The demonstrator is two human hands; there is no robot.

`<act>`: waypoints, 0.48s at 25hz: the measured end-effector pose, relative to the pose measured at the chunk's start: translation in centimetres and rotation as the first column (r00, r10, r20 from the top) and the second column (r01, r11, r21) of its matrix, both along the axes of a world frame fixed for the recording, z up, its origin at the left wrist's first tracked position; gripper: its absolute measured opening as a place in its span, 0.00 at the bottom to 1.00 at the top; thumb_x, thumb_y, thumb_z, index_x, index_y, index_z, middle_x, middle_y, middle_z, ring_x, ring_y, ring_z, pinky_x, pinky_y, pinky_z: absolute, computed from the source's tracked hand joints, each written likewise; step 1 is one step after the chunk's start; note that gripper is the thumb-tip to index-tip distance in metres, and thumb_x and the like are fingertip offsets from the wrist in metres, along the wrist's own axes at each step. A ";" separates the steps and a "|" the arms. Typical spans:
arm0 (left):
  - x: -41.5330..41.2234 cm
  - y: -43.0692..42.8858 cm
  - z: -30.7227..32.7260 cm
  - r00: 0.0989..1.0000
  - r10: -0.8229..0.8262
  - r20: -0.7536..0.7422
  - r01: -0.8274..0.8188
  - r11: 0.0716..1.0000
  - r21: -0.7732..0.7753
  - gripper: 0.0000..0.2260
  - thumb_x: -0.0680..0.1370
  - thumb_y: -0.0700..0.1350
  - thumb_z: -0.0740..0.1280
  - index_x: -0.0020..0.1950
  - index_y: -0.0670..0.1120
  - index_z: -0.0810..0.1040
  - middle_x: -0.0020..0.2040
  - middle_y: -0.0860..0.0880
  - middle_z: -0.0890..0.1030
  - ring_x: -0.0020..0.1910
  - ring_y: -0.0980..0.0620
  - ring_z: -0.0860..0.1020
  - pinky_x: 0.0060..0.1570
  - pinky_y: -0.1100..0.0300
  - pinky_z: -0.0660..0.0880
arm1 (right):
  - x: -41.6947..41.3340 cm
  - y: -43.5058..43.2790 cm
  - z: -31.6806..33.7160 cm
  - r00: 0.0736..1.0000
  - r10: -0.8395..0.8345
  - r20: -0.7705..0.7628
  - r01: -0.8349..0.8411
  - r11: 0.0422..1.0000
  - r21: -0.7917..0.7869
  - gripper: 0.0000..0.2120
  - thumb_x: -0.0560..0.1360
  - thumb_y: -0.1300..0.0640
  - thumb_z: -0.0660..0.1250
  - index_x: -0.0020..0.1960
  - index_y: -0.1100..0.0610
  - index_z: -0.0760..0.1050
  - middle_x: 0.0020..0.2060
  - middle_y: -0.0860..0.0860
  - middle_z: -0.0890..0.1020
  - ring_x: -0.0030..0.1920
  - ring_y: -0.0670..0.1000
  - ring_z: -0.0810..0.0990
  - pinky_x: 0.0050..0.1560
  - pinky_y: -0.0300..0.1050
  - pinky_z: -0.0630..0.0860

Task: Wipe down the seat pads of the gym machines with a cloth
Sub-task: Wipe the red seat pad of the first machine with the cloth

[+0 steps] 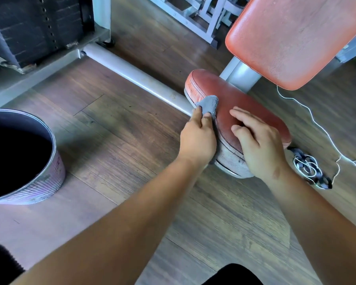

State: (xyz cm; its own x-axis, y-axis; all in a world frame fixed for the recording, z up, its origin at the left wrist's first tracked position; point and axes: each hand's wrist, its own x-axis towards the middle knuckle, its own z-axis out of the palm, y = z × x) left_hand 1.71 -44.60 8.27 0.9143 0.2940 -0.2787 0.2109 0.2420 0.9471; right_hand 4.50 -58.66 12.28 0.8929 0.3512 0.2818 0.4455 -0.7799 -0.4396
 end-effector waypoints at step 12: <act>5.3 1.9 -0.1 0.999 0.000 -0.054 0.015 0.963 0.269 0.23 0.87 0.48 0.52 0.82 0.41 0.60 0.80 0.40 0.65 0.76 0.39 0.68 0.72 0.54 0.63 | 0.2 -0.3 -0.2 1.000 0.025 0.002 -0.025 0.999 0.041 0.23 0.75 0.49 0.60 0.66 0.55 0.79 0.68 0.48 0.79 0.70 0.42 0.74 0.73 0.41 0.67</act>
State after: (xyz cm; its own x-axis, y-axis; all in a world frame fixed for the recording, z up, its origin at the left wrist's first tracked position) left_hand 6.98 -42.72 8.17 0.9027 0.3580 -0.2386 0.2635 -0.0218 0.9644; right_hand 4.66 -58.96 12.10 0.8835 0.3616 0.2979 0.4654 -0.7500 -0.4700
